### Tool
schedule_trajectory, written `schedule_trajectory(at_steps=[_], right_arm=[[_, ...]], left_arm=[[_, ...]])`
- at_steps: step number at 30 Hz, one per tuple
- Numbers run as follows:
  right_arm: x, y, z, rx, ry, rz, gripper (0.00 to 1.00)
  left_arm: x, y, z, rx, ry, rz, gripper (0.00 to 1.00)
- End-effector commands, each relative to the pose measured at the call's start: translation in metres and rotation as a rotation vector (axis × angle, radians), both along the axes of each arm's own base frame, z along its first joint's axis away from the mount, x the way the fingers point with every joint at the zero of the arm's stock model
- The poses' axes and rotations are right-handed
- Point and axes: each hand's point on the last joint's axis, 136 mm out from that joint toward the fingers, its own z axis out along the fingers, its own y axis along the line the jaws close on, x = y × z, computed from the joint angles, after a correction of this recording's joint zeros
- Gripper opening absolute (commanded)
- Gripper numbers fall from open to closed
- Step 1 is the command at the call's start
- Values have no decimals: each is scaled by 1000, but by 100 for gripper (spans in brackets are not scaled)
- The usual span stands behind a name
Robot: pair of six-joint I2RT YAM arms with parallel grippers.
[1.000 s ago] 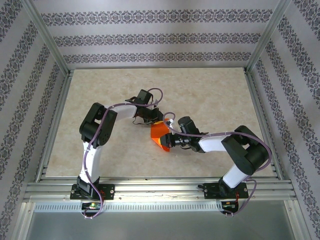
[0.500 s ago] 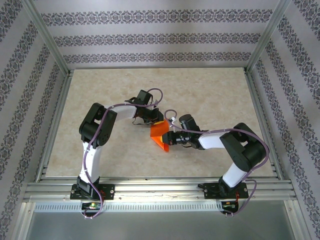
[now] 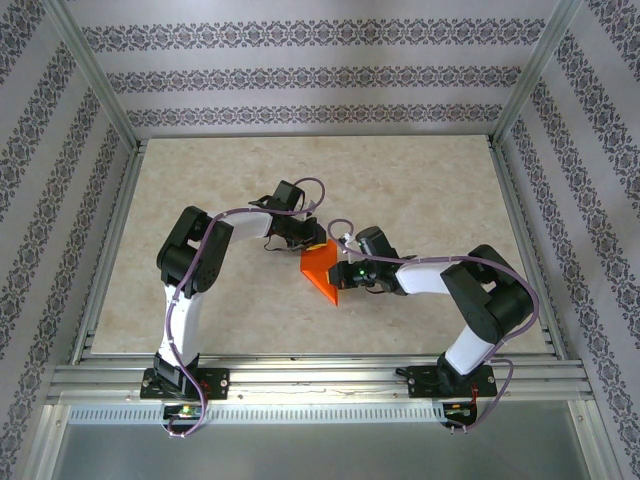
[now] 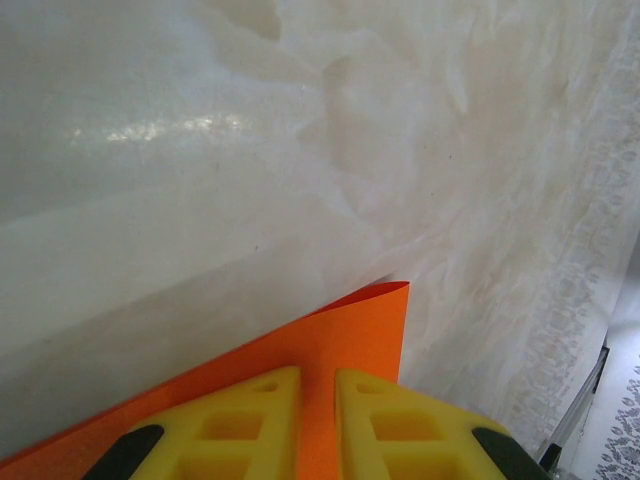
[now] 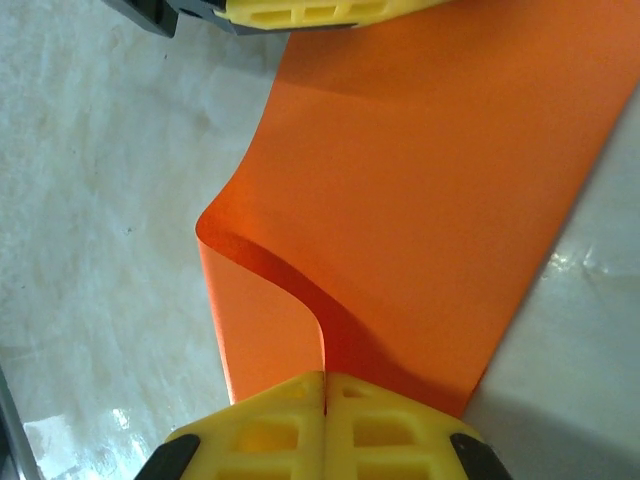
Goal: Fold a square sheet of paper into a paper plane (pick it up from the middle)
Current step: Third fold the triangle at the center of the table.
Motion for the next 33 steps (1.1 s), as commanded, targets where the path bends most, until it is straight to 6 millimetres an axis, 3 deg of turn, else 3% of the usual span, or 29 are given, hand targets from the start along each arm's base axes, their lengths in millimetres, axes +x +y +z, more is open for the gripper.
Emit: schedule_trajectory(at_steps=[1, 33], right_arm=[[6, -2, -1, -46, -22, 0, 0], [8, 0, -6, -104, -16, 5, 0]], left_arm=[[-15, 7, -10, 48, 40, -5, 18], [-12, 3, -7, 31, 33, -5, 18]])
